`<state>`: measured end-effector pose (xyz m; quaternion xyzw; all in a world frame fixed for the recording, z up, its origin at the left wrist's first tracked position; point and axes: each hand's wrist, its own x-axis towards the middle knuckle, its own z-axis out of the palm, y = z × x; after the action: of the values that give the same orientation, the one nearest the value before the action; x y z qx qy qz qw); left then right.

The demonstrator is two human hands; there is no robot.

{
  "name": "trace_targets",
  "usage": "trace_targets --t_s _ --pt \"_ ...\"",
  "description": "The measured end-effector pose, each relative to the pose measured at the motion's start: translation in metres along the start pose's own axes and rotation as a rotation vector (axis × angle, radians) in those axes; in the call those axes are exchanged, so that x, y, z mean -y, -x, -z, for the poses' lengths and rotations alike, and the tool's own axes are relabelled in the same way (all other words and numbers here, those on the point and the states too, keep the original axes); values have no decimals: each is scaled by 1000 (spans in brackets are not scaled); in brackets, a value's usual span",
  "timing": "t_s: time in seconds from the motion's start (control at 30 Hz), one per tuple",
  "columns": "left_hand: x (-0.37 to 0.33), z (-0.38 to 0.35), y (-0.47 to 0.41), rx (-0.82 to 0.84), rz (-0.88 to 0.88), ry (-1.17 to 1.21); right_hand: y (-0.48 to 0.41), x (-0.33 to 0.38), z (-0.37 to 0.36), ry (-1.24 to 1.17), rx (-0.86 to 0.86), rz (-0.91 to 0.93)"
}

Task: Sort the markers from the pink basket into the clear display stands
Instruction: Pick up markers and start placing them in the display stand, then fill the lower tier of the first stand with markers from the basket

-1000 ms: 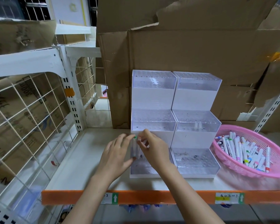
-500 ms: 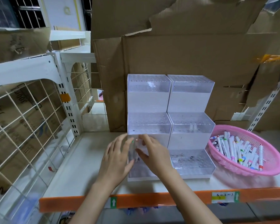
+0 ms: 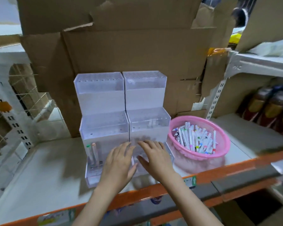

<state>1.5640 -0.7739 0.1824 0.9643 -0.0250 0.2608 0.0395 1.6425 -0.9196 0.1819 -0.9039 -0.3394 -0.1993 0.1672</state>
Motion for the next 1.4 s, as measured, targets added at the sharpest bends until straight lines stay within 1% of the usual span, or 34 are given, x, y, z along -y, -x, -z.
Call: trace_targets --t_s 0.13,0.33,0.4,0.47,0.53,0.63,0.7,0.73,0.83,0.93,1.03,1.13,1.27,1.4 --pt "-49 -17 -26 29 -35 23 13 -51 24 25 22 -50" --pt "-119 -44 -72 63 -88 106 30 -133 53 65 -40 -164" --pt "-137 -57 -89 106 -113 118 31 -156 61 93 49 -228" --pt "-153 -68 -106 172 -116 121 29 -177 65 110 206 -317" --pt "-167 -78 -121 263 -52 87 25 -193 67 98 290 -390" --pt "-181 -85 -144 289 85 -40 14 -208 63 49 358 -427" --pt "-188 -91 -157 325 91 -110 5 -216 60 52 371 -434" --pt "-191 -95 -164 354 90 -104 1 -220 57 55 370 -430" --pt "-200 -109 -176 404 123 -43 -6 -229 49 21 363 -431" --pt "-205 -118 -182 436 262 72 -11 -237 44 -87 379 -492" --pt "-205 -123 -188 406 351 184 -15 -244 39 -154 400 -567" --pt "-203 -124 -190 385 397 273 -20 -246 40 -173 417 -575" --pt "-203 -123 -192 346 472 387 -21 -251 42 -251 390 -637" --pt "-202 -120 -193 342 496 469 -22 -253 43 -325 390 -678"
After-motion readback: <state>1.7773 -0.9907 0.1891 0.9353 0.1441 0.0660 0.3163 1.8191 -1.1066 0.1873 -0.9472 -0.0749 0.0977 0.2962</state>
